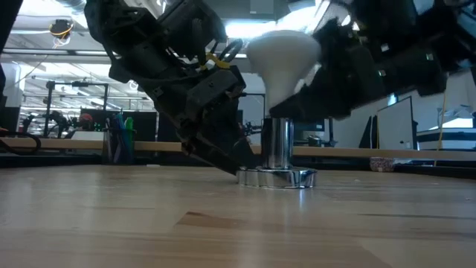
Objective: Screw lightbulb
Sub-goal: Insert the lightbulb into the lamp
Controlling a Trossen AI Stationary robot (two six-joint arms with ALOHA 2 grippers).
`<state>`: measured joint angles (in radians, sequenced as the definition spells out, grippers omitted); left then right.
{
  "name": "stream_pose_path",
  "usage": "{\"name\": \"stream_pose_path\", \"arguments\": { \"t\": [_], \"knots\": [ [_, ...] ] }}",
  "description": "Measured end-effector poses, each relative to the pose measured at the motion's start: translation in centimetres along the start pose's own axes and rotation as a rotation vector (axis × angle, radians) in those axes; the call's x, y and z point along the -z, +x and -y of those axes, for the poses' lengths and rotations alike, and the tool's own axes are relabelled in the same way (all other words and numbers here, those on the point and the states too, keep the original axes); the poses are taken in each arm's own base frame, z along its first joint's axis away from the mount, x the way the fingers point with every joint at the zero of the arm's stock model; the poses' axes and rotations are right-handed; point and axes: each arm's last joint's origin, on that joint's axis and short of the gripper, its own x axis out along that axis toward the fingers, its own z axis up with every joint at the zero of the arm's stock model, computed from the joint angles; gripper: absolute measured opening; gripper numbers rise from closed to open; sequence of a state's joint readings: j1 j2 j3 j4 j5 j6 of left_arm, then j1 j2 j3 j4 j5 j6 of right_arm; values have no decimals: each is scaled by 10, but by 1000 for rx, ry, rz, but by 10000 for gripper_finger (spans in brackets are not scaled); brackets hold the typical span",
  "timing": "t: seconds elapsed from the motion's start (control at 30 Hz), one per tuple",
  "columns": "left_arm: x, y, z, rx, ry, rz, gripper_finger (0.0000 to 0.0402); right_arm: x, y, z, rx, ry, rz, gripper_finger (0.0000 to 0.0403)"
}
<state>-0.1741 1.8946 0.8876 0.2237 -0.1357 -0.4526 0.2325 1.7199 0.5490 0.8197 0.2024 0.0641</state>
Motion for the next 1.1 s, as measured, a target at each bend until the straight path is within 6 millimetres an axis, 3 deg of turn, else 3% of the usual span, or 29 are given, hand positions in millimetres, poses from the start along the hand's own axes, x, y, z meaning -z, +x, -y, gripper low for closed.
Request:
{"name": "stream_pose_path", "arguments": {
  "t": [0.13, 0.27, 0.5, 0.7, 0.93, 1.1],
  "knots": [
    [0, 0, 1, 10, 3, -5, 260, -17, -17, -2, -121, 12, 7, 329],
    [0, 0, 1, 8, 8, -4, 260, -24, -38, 3, -124, -15, -27, 359],
    [0, 0, 1, 6, 17, -4, 260, -3, -55, 34, -165, -32, -28, 338],
    [0, 0, -1, 22, 11, -13, 260, 2, -55, 67, -215, 34, 125, 310],
    [-2, 1, -4, 21, 3, -14, 260, -2, -52, 74, -205, 89, 119, 304],
    [-2, 1, -5, 22, 6, -14, 260, 8, -50, 72, -264, -25, 60, 301]
  ]
}}
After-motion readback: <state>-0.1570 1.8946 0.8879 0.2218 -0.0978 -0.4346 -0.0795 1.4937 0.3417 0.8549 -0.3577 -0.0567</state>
